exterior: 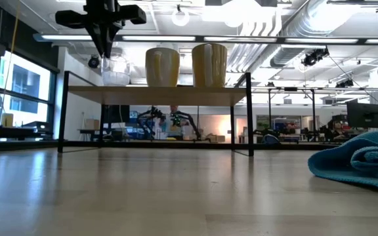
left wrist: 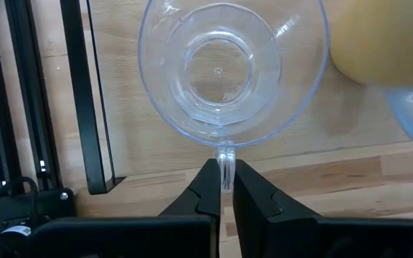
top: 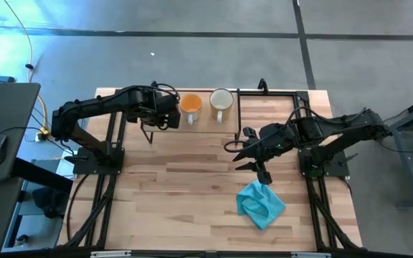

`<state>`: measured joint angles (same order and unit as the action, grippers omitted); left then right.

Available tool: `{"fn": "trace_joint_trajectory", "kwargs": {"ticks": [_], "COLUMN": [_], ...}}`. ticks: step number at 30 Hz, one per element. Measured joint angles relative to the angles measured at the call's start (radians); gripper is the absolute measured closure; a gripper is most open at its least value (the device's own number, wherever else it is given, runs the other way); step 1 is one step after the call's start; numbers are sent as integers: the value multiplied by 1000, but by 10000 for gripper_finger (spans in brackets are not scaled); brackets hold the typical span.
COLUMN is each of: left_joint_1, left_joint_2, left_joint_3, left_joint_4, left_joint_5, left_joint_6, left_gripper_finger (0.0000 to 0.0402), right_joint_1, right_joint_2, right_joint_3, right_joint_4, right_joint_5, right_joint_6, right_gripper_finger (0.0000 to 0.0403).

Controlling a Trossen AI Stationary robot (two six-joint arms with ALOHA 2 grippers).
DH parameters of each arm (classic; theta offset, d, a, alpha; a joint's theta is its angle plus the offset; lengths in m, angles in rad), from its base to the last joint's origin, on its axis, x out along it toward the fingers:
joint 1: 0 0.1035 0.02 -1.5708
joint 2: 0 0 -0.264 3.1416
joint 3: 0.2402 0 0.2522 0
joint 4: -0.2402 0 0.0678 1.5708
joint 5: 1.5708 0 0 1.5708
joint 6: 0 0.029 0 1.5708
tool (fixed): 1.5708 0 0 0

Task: Stack small to large cups/mugs on shelf
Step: Put the transparent mug on the shelf

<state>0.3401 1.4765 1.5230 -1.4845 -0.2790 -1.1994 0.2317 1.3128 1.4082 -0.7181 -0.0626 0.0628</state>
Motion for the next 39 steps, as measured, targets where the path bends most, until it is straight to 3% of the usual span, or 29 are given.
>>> {"fn": "trace_joint_trajectory", "kwargs": {"ticks": [15, 24, 32, 39], "left_joint_1": [0, 0, 0, 0], "left_joint_2": [0, 0, 10, 32], "left_joint_3": [0, 0, 0, 0], "left_joint_4": [21, 18, 19, 34], "left_joint_5": [0, -25, -27, -23], "left_joint_6": [-12, -18, -12, 8], "left_gripper_finger": [374, 384, 346, 350], "right_joint_1": [0, 0, 0, 0], "right_joint_2": [0, 0, 0, 0], "right_joint_3": [0, 0, 0, 0], "right_joint_4": [0, -3, -3, -7], "right_joint_5": [-1, -1, -1, -18], "right_joint_6": [8, 8, 6, 5], "right_gripper_finger": [277, 277, 277, 277]}}
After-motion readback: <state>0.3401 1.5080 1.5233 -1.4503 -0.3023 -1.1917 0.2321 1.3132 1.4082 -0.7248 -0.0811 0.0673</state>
